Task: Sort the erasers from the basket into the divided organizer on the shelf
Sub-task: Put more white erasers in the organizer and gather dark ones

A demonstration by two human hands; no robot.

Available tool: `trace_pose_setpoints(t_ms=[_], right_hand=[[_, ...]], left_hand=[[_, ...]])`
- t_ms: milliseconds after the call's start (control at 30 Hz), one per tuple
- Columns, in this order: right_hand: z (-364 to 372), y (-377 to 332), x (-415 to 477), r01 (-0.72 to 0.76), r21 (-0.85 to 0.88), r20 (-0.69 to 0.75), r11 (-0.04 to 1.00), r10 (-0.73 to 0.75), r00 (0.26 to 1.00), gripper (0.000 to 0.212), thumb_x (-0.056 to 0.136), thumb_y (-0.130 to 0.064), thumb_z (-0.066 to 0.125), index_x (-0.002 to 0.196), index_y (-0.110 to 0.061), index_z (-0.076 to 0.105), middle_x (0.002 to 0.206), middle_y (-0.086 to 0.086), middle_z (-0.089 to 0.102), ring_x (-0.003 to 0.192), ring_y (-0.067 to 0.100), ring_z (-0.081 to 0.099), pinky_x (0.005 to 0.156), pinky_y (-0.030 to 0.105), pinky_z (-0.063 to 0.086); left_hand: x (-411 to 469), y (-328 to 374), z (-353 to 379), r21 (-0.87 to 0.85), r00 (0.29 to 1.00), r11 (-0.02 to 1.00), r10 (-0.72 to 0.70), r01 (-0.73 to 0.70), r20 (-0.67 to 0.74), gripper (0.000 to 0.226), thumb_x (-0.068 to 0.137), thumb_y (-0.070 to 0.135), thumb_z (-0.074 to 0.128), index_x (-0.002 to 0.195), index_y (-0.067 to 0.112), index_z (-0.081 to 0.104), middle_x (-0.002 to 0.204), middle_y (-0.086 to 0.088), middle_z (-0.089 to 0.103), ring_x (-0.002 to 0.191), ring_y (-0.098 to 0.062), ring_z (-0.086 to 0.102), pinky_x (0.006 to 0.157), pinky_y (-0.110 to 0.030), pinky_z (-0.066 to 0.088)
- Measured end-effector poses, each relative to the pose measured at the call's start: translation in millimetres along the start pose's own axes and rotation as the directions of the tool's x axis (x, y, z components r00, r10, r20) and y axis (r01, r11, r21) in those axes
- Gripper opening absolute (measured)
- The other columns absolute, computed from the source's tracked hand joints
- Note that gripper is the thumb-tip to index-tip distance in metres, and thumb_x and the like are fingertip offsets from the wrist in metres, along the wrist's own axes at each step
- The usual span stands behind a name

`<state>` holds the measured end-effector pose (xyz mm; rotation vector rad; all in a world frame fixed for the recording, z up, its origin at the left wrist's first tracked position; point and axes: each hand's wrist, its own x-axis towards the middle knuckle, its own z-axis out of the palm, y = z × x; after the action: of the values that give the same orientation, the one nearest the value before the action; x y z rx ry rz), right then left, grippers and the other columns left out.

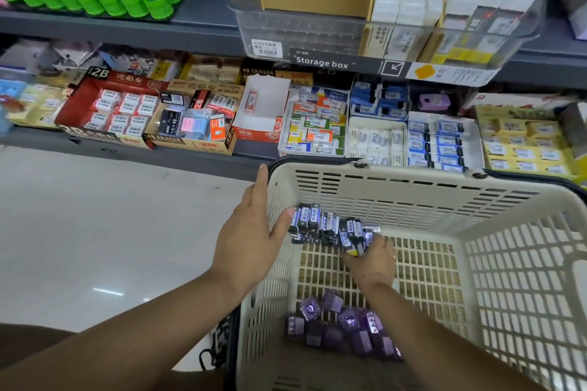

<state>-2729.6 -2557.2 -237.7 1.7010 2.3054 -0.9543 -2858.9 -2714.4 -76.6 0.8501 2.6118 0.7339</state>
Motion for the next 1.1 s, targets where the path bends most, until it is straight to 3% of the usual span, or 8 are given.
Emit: trace_pose_setpoints(t_ms=[167, 300, 533, 700, 867, 1000, 1100], right_hand=[[-12.2, 19.1, 8.1, 0.152, -0.171, 0.096, 0.974, -0.137, 0.986, 0.073, 0.071, -0.045, 0.077, 0.129, -0.014, 0.044, 0.126, 0.004, 0.045, 0.119, 0.021, 0.041, 0.103, 0.035, 0.038], [-9.0, 17.3, 0.8, 0.148, -0.217, 0.067, 0.965, -0.137, 0.988, 0.087, 0.068, -0.053, 0.077, 0.135, -0.016, 0.036, 0.131, 0.003, 0.039, 0.125, 0.022, 0.035, 0.108, 0.035, 0.033], [-14.0, 20.1, 4.2, 0.202, -0.172, 0.108, 0.964, -0.186, 0.977, 0.076, 0.076, -0.042, 0.074, 0.137, -0.013, 0.038, 0.133, 0.005, 0.041, 0.127, 0.023, 0.034, 0.111, 0.033, 0.03], [-32.7, 26.2, 4.1, 0.247, -0.185, 0.201, 0.951, -0.21, 0.957, 0.083, 0.075, -0.041, 0.075, 0.143, -0.015, 0.035, 0.142, 0.004, 0.038, 0.136, 0.024, 0.028, 0.116, 0.033, 0.023], [-66.1, 24.5, -5.9, 0.359, -0.218, 0.216, 0.908, -0.314, 0.925, 0.073, 0.075, -0.038, 0.074, 0.138, -0.016, 0.043, 0.127, -0.001, 0.045, 0.121, 0.018, 0.04, 0.106, 0.025, 0.032], [-95.9, 13.0, -14.3, 0.471, -0.269, 0.195, 0.84, -0.431, 0.881, 0.07, 0.076, -0.043, 0.073, 0.135, -0.018, 0.044, 0.122, -0.001, 0.044, 0.119, 0.017, 0.038, 0.1, 0.025, 0.033], [-114.8, 7.0, -18.7, 0.482, -0.338, 0.206, 0.808, -0.436, 0.876, 0.071, 0.077, -0.043, 0.072, 0.136, -0.017, 0.043, 0.128, 0.0, 0.042, 0.125, 0.019, 0.036, 0.104, 0.026, 0.031]], left_hand=[[0.4, -0.5, 0.6, -0.011, 1.0, 1.0, 0.011, -0.011, -0.011, 0.076, 0.096, 0.053, 0.036, 0.151, 0.03, -0.01, 0.159, 0.005, 0.015, 0.129, -0.018, 0.048, 0.095, -0.031, 0.044], [1.0, 1.7, 0.5, 0.004, 1.0, 1.0, 0.015, -0.015, -0.014, 0.076, 0.096, 0.052, 0.037, 0.152, 0.029, -0.01, 0.159, 0.002, 0.018, 0.128, -0.02, 0.048, 0.094, -0.032, 0.044], [1.2, 1.9, 0.0, 0.014, 1.0, 1.0, 0.013, -0.013, -0.014, 0.076, 0.096, 0.052, 0.037, 0.152, 0.029, -0.01, 0.159, 0.001, 0.019, 0.128, -0.02, 0.048, 0.093, -0.031, 0.045], [2.8, 3.9, 0.1, 0.022, 1.0, 1.0, 0.013, -0.013, -0.007, 0.077, 0.096, 0.052, 0.037, 0.152, 0.028, -0.01, 0.159, 0.001, 0.019, 0.13, -0.02, 0.046, 0.095, -0.032, 0.045], [6.9, 4.5, 2.1, 0.034, 1.0, 0.999, 0.012, -0.013, 0.021, 0.077, 0.096, 0.052, 0.038, 0.152, 0.026, -0.008, 0.157, 0.0, 0.023, 0.132, -0.021, 0.044, 0.1, -0.035, 0.043], [8.8, 8.0, 2.4, 0.172, 1.0, 0.985, 0.016, -0.016, 0.001, 0.075, 0.096, 0.052, 0.034, 0.153, 0.017, -0.001, 0.158, -0.006, 0.021, 0.144, -0.022, 0.021, 0.116, -0.038, 0.02], [6.4, 24.3, -1.5, 0.261, 0.998, 0.965, 0.033, -0.017, -0.057, 0.074, 0.097, 0.051, 0.03, 0.153, 0.012, 0.001, 0.161, -0.007, 0.004, 0.148, -0.022, -0.002, 0.119, -0.038, -0.002]])
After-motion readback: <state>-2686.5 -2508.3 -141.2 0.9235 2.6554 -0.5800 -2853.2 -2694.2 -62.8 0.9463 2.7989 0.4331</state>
